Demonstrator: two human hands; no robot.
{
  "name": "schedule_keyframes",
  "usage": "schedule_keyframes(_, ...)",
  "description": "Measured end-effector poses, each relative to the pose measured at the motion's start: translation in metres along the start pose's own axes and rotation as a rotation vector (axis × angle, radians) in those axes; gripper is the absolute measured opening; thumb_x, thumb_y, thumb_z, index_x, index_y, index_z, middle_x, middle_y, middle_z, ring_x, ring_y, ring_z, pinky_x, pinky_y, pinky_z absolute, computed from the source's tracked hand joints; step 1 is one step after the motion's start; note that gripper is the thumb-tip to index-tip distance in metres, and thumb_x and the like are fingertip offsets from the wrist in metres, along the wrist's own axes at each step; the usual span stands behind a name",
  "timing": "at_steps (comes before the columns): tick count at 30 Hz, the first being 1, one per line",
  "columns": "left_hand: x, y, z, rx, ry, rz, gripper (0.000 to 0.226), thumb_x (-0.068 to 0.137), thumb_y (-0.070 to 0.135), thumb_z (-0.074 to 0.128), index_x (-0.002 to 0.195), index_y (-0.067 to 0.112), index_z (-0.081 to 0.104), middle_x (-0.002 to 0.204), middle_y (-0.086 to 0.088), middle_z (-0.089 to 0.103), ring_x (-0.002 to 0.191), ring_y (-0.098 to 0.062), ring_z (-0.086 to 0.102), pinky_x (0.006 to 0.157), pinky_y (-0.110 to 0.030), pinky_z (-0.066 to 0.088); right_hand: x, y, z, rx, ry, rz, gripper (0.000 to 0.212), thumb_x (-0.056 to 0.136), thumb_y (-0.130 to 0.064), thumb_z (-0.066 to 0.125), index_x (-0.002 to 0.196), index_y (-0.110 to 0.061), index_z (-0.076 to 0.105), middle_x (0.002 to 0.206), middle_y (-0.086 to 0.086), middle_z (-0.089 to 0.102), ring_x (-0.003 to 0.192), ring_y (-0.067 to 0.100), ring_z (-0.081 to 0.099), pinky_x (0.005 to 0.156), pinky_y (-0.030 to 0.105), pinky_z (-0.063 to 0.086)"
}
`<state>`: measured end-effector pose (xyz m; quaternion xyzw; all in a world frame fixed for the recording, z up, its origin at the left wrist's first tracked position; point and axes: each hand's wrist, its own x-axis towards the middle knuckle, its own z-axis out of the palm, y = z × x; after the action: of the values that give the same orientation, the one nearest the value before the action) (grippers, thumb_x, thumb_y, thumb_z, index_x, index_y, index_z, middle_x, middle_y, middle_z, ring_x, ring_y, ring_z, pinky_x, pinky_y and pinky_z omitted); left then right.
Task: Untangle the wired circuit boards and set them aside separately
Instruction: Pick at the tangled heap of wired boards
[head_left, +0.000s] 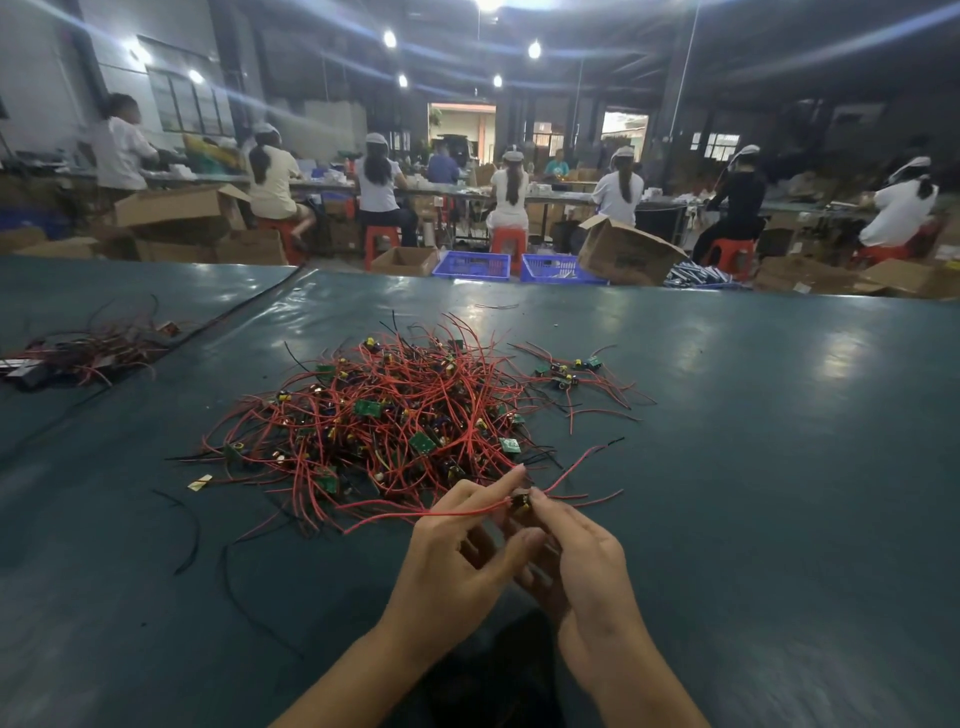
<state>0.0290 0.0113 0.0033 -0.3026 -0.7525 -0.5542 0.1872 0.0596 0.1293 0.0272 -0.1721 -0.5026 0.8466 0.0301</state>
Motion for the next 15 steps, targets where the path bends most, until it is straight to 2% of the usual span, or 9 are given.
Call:
schedule_keyframes(2, 0.000, -0.003, -0.004, 0.094, -0.103, 0.032, 0.058, 0.086, 0.037, 0.067, 0.139, 0.021, 0.050, 0.103, 0.014, 0.056, 0.072, -0.007, 0.058, 0.071, -0.020, 0.050, 0.001, -0.004, -0.001, 0.084, 0.052, -0.031, 0.015, 0.091, -0.016, 0.064, 0.086, -0.007, 0.075, 0.082, 0.014, 0.075, 0.066, 0.019, 0.072, 0.055, 0.028, 0.057)
schedule_keyframes(4, 0.000, -0.007, -0.010, 0.209, -0.180, 0.040, 0.054, 0.088, 0.041, 0.064, 0.136, 0.021, 0.053, 0.111, 0.016, 0.054, 0.077, -0.006, 0.058, 0.077, -0.025, 0.051, 0.004, -0.014, -0.006, 0.251, 0.091, -0.080, 0.014, 0.095, -0.013, 0.058, 0.091, -0.005, 0.069, 0.075, 0.011, 0.074, 0.062, 0.016, 0.072, 0.051, 0.024, 0.057)
schedule_keyframes(7, 0.000, -0.017, -0.019, 0.370, -0.231, 0.040, 0.039, 0.088, 0.042, 0.059, 0.123, 0.025, 0.064, 0.106, 0.017, 0.057, 0.083, -0.007, 0.060, 0.075, -0.034, 0.052, 0.012, -0.038, -0.021, 0.492, 0.158, -0.187, 0.016, 0.100, -0.011, 0.050, 0.091, -0.007, 0.062, 0.070, 0.011, 0.070, 0.061, 0.017, 0.071, 0.058, 0.026, 0.060)
schedule_keyframes(9, 0.000, -0.022, -0.022, 0.380, -0.212, 0.019, 0.028, 0.090, 0.039, 0.060, 0.111, 0.023, 0.071, 0.100, 0.016, 0.061, 0.083, -0.007, 0.062, 0.074, -0.036, 0.052, 0.017, -0.055, -0.035, 0.572, 0.216, -0.243, 0.017, 0.101, -0.012, 0.049, 0.090, -0.007, 0.061, 0.072, 0.010, 0.067, 0.063, 0.019, 0.073, 0.058, 0.028, 0.061)
schedule_keyframes(13, 0.000, -0.027, -0.024, 0.353, -0.206, -0.008, 0.025, 0.091, 0.037, 0.058, 0.104, 0.021, 0.072, 0.096, 0.016, 0.063, 0.082, -0.008, 0.062, 0.073, -0.036, 0.053, 0.029, -0.074, -0.056, 0.583, 0.365, -0.369, 0.016, 0.100, -0.015, 0.054, 0.087, -0.010, 0.061, 0.078, 0.007, 0.058, 0.052, 0.013, 0.068, 0.051, 0.026, 0.057)
schedule_keyframes(15, -0.001, -0.028, -0.022, 0.344, -0.215, -0.018, 0.026, 0.091, 0.040, 0.056, 0.104, 0.023, 0.072, 0.096, 0.018, 0.062, 0.083, -0.009, 0.063, 0.073, -0.037, 0.053, 0.037, -0.076, -0.064, 0.429, 0.464, -0.470, 0.012, 0.097, -0.018, 0.060, 0.087, -0.012, 0.061, 0.076, 0.005, 0.058, 0.046, 0.009, 0.062, 0.045, 0.023, 0.053)
